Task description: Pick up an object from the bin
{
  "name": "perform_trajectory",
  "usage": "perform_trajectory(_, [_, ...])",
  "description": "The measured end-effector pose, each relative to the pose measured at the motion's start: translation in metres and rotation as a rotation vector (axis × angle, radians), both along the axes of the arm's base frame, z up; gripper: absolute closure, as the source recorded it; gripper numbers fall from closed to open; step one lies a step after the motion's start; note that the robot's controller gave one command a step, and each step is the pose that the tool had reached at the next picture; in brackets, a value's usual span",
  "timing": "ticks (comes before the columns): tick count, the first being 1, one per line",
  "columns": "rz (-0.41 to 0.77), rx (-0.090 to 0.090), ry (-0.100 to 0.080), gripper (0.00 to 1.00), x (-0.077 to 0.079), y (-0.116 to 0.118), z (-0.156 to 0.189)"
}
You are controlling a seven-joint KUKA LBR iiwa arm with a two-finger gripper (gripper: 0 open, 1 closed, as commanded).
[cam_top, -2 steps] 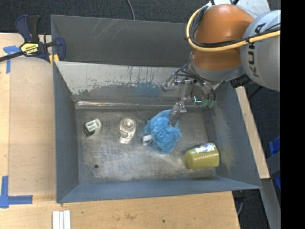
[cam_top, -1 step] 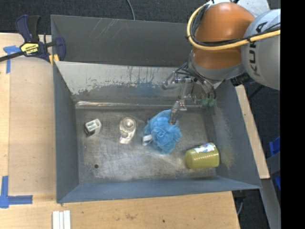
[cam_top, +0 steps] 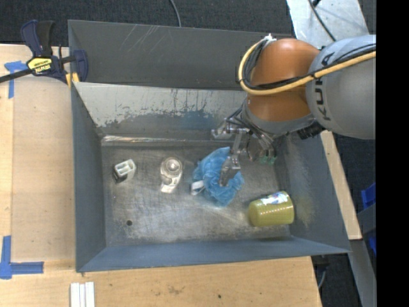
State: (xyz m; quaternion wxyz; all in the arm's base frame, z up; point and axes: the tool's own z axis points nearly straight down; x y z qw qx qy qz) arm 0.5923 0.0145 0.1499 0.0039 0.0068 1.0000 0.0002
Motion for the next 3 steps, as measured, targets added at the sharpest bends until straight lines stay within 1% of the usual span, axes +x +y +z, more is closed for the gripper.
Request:
perform_trajectory(1, [-0.056, 0.0, 0.012, 0.0, -0.017, 0.002, -0.018])
perform_trajectory(2, [-0.017, -0.001, 0.001, 0.0, -0.015, 0.003, -0.002])
perform_trajectory(3, [-0.029, 0.0, -0.003, 0.0, -0.033, 0.007, -0.055])
